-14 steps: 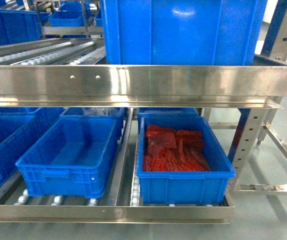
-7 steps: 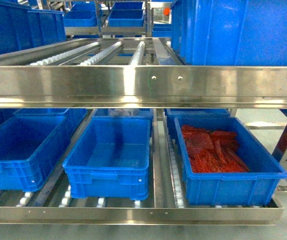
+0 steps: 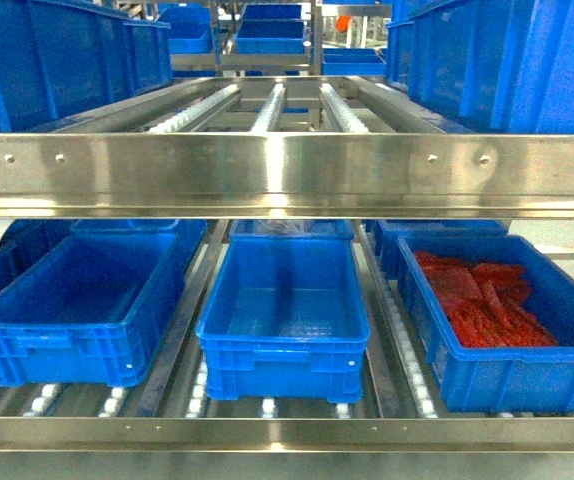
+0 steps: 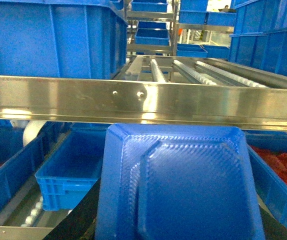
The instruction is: Sort blue parts and orange caps into right shelf containers
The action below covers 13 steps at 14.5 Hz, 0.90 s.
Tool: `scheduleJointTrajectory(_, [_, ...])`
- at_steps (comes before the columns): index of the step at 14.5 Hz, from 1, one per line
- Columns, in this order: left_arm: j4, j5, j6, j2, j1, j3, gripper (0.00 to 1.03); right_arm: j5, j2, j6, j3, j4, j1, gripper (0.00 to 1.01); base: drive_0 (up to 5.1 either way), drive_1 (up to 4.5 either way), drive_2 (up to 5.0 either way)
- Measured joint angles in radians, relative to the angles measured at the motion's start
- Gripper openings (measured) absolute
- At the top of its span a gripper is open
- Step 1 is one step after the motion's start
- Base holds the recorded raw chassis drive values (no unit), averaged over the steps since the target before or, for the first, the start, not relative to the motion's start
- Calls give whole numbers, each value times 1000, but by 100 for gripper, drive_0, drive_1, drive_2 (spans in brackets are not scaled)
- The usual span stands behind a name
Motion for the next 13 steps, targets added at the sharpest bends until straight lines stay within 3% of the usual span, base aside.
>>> scheduleJointTrajectory(13, [-1,0,0,0,0,0,42,0,0,0,0,0,0,45,-515,230,230])
